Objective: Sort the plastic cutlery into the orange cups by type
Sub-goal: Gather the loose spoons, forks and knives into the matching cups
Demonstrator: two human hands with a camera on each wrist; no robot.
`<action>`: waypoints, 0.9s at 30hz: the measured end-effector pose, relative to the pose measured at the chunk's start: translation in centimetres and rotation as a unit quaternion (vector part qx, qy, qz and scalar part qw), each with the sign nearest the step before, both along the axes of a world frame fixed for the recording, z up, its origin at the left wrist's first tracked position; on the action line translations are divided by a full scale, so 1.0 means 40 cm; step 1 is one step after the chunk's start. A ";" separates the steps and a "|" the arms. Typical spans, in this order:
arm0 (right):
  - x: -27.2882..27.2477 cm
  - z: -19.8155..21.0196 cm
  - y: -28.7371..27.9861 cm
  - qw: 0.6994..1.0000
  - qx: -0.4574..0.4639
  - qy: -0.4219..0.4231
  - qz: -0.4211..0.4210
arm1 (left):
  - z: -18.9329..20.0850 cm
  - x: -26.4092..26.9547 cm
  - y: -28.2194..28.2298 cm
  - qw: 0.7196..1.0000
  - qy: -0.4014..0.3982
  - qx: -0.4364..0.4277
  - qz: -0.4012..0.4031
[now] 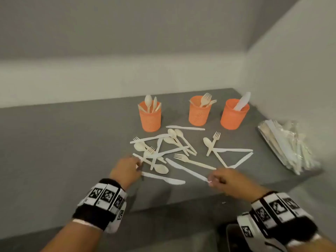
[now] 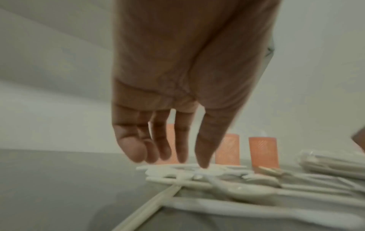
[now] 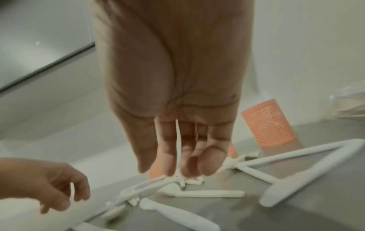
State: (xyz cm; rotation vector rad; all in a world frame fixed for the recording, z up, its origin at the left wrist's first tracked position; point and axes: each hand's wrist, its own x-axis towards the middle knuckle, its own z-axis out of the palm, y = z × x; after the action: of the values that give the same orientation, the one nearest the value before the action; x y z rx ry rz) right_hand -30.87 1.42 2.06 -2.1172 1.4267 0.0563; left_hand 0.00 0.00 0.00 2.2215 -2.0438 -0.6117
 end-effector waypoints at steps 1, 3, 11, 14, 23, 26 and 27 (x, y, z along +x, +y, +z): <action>0.019 -0.013 -0.030 0.999 -0.036 -0.010 -0.019 | -0.003 0.003 -0.019 1.000 -0.004 -0.008 0.021; 0.055 -0.025 -0.076 0.997 -0.061 0.005 -0.055 | -0.004 0.002 -0.037 0.998 -0.005 -0.005 0.063; 0.167 -0.080 -0.149 0.979 -0.061 0.193 -0.032 | -0.012 -0.022 -0.076 0.993 -0.018 0.085 0.076; 0.172 -0.091 -0.158 0.977 -0.063 0.199 -0.031 | -0.011 -0.001 -0.084 0.992 -0.018 0.096 0.077; 0.162 -0.106 -0.181 0.985 -0.028 0.170 -0.015 | 0.000 0.081 -0.078 0.980 -0.003 0.032 0.196; 0.152 -0.083 -0.197 0.987 -0.016 0.159 0.005 | 0.010 0.091 -0.087 0.973 0.041 0.012 0.226; 0.151 -0.070 -0.206 0.989 -0.018 0.150 0.009 | 0.014 0.089 -0.092 0.975 0.051 0.002 0.218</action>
State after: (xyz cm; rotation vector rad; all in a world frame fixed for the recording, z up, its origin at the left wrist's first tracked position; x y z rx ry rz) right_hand -24.83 -6.82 -0.76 -2.2224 1.5861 0.3720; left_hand 3.55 -3.69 0.54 2.4672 -1.4346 -0.6633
